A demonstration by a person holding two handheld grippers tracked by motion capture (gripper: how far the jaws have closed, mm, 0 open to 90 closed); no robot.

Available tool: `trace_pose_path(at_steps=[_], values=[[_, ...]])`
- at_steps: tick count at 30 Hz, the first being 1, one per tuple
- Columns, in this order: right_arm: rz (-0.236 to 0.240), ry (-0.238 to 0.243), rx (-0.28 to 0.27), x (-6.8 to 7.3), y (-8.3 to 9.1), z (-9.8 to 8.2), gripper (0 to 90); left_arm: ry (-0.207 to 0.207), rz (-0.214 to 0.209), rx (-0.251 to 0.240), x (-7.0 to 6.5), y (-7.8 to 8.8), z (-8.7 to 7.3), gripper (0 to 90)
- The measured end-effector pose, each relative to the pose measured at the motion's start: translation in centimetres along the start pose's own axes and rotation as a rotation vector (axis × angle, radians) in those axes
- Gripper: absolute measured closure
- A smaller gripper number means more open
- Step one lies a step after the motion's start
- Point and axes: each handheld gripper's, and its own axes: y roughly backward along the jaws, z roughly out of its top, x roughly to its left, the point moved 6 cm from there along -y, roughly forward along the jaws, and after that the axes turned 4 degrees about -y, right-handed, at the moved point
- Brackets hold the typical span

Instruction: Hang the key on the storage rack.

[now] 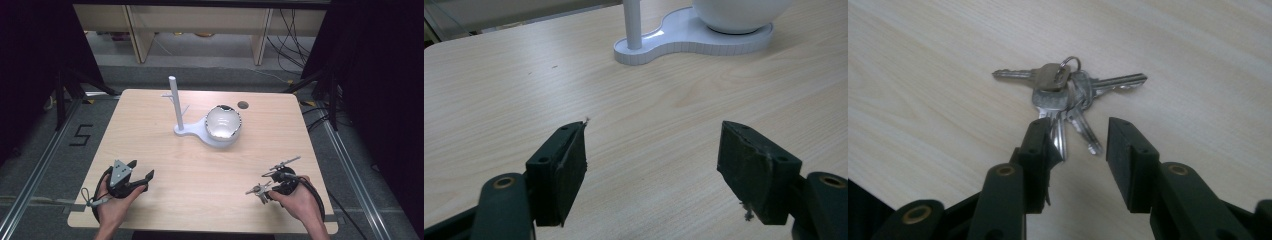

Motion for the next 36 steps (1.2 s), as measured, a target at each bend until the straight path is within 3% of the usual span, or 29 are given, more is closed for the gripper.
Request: trace_pose_path(at_steps=[7,9,11,14,16,25,26,27,29,31,32,36], values=[[0.012,0.012,0.073,0.6,-1.3,1.0,61.8,-0.002,-0.004,0.005,-0.2,0.0,0.0,26.8],[0.002,0.039,0.063,0.4,-1.7,1.2,61.8,-0.001,-0.004,0.005,-0.2,0.0,-0.1,26.7],[0.008,0.012,0.065,0.8,-1.8,1.4,62.1,-0.002,-0.006,-0.001,-0.2,0.0,-0.1,26.7],[0.011,0.014,0.057,0.7,-1.7,1.6,64.1,-0.008,-0.003,0.005,-0.3,0.0,-0.1,26.7],[0.019,-0.019,0.025,0.8,-1.5,2.1,68.6,-0.007,-0.006,0.008,-0.4,-0.1,-0.2,26.7],[0.017,-0.038,0.025,1.2,-1.9,3.5,74.0,-0.005,-0.016,0.003,-0.5,-0.2,-0.2,26.7],[0.014,-0.083,0.026,1.6,-2.0,3.6,74.2,-0.005,-0.016,0.004,-0.5,-0.2,-0.2,26.7],[0.015,-0.089,0.037,1.7,-2.0,3.7,74.4,-0.005,-0.017,0.004,-0.5,-0.2,-0.2,26.7],[0.009,-0.048,0.048,1.4,-2.2,3.8,74.7,-0.007,-0.013,0.009,-0.5,-0.2,-0.3,26.7],[0.014,-0.071,0.039,1.7,-2.4,4.0,74.8,-0.008,-0.014,0.009,-0.5,-0.2,-0.3,26.7],[0.004,-0.050,0.036,1.6,-2.4,4.2,74.8,-0.007,-0.018,0.006,-0.5,-0.2,-0.3,26.7],[-0.013,-0.056,0.050,1.6,-2.6,4.3,74.7,-0.002,-0.016,0.005,-0.5,-0.1,-0.3,26.7]])
